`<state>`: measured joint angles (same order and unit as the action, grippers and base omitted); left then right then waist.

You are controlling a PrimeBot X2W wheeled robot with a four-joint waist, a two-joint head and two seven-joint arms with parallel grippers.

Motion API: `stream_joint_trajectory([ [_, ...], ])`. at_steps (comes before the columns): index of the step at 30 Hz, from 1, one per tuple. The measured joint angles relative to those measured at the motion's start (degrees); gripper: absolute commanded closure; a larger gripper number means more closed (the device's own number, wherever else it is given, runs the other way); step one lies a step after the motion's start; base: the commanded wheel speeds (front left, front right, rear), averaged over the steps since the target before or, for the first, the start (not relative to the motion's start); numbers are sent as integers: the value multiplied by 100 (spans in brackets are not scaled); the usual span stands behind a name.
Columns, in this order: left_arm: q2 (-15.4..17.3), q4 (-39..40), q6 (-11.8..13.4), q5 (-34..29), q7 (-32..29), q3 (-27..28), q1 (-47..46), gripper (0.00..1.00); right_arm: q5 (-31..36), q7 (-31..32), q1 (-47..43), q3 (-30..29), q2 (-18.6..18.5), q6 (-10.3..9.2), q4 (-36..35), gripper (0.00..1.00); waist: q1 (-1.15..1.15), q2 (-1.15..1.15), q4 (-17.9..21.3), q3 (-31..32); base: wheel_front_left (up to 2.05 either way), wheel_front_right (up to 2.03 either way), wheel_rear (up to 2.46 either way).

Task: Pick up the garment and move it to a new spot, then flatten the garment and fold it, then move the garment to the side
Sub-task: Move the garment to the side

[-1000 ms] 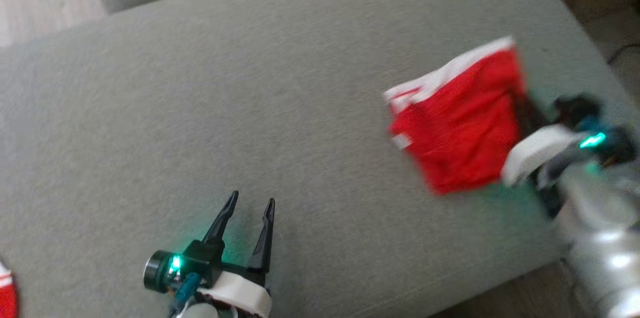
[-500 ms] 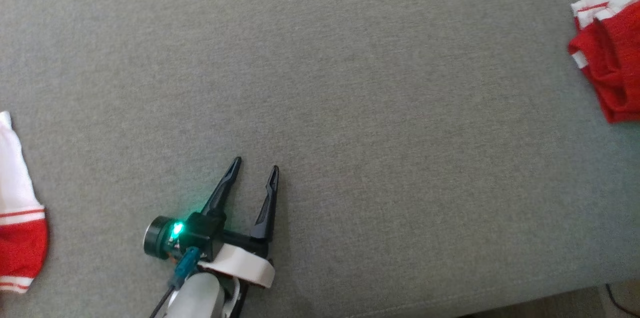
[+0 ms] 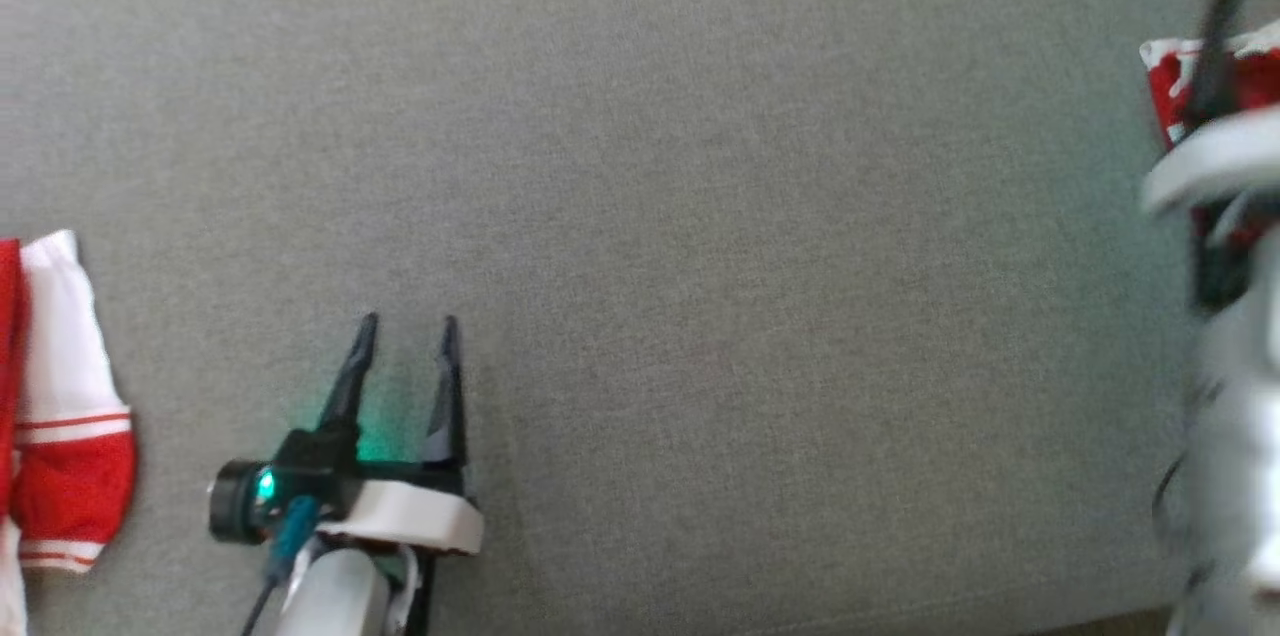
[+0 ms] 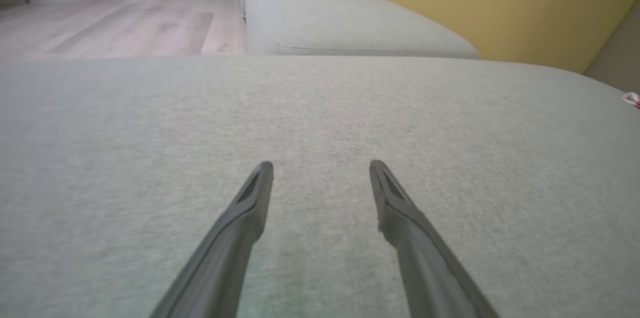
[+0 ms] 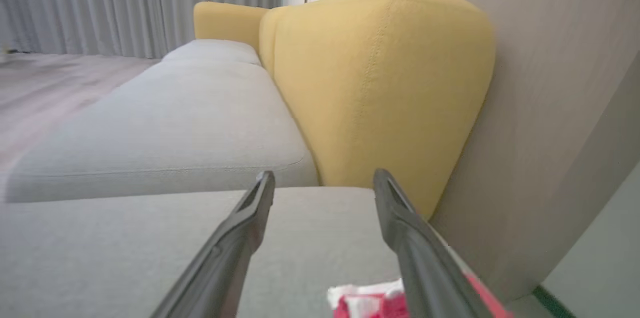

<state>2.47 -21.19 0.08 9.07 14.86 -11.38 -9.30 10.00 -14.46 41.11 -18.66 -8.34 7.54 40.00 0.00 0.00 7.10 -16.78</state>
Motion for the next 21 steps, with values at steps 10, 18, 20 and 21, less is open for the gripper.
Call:
stream_joint_trajectory([
  [10, -4, 291, 100, 1, 0, 766, 305, 0, -969, 1, -1816, 1039, 466, -1, -978, 0, 0, 0, -228, 455, 0, 0, 0],
  [18, -5, 304, 148, 9, 0, 1105, 733, 0, -1441, 1, -2904, 1875, 530, 0, -1167, 0, -1, 0, -339, 957, 0, 0, 0],
  [20, 1, 300, 142, 8, 0, 1163, 859, 0, -1514, 1, -3062, 2025, 541, 0, -1166, 0, -1, 0, -357, 1096, 0, 0, 0],
  [21, 0, 298, 141, 8, 0, 1166, 928, 0, -1555, 1, -3128, 2068, 547, -1, -1170, 0, -1, 0, -366, 1169, 0, 0, 0],
])
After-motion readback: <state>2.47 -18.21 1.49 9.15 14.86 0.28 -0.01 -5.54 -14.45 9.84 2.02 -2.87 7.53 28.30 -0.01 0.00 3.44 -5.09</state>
